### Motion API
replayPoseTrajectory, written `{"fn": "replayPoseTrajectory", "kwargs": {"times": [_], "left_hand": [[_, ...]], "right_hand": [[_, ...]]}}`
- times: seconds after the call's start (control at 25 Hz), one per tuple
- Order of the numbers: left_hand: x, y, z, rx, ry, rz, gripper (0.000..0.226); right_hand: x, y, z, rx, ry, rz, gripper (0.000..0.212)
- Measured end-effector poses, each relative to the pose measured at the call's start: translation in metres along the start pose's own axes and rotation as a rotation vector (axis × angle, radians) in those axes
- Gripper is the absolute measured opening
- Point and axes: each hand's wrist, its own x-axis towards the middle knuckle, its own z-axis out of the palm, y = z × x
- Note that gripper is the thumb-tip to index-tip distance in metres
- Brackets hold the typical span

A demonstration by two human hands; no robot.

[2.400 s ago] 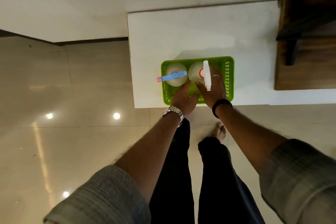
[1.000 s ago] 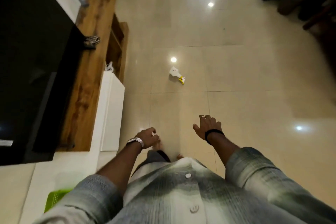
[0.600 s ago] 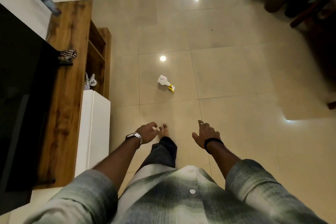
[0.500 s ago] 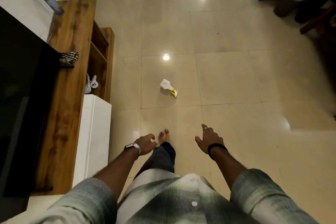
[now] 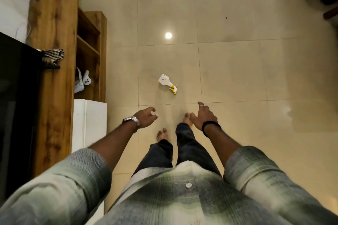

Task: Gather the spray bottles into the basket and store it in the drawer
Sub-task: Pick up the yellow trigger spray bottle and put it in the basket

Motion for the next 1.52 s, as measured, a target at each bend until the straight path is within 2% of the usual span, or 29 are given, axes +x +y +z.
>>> {"fn": "replayPoseTrajectory", "kwargs": {"times": [0.12,0.32,0.44,0.56,0.8,1.0,1.16,1.28,1.36,1.44,1.52], "left_hand": [[0.031,0.031,-0.014,0.019,0.001,-0.006,0.045],[0.106,0.051,-0.024,0.153,-0.137,-0.033,0.05],[0.154,0.057,-0.038,0.128,-0.118,-0.028,0.042],[0.213,0.05,-0.053,0.092,-0.131,-0.036,0.051],[0.351,-0.005,-0.068,0.147,-0.091,0.017,0.044],[0.484,-0.076,-0.056,0.328,-0.11,0.01,0.046],[0.575,-0.085,-0.047,0.523,-0.039,0.137,0.054],[0.639,-0.073,-0.033,0.604,0.0,0.285,0.061],[0.67,-0.061,-0.023,0.576,-0.006,0.295,0.062],[0.694,-0.062,-0.008,0.525,-0.079,0.245,0.067],[0.697,-0.07,0.005,0.512,-0.122,0.232,0.08]], "right_hand": [[0.045,-0.004,-0.008,0.006,-0.08,-0.027,0.071],[0.129,-0.009,-0.022,-0.091,-0.158,-0.034,0.067],[0.167,-0.014,-0.023,-0.123,-0.178,-0.032,0.065],[0.221,-0.027,-0.016,-0.089,-0.199,0.009,0.065],[0.335,-0.065,0.053,0.147,-0.18,0.06,0.06],[0.443,-0.093,0.151,0.296,-0.294,0.2,0.055],[0.51,-0.108,0.204,0.589,-0.343,0.488,0.048],[0.566,-0.114,0.252,0.932,-0.326,0.66,0.04],[0.602,-0.122,0.272,1.25,-0.323,0.78,0.039],[0.631,-0.128,0.292,1.573,-0.386,0.829,0.051],[0.657,-0.132,0.314,1.827,-0.392,0.768,0.042]]}}
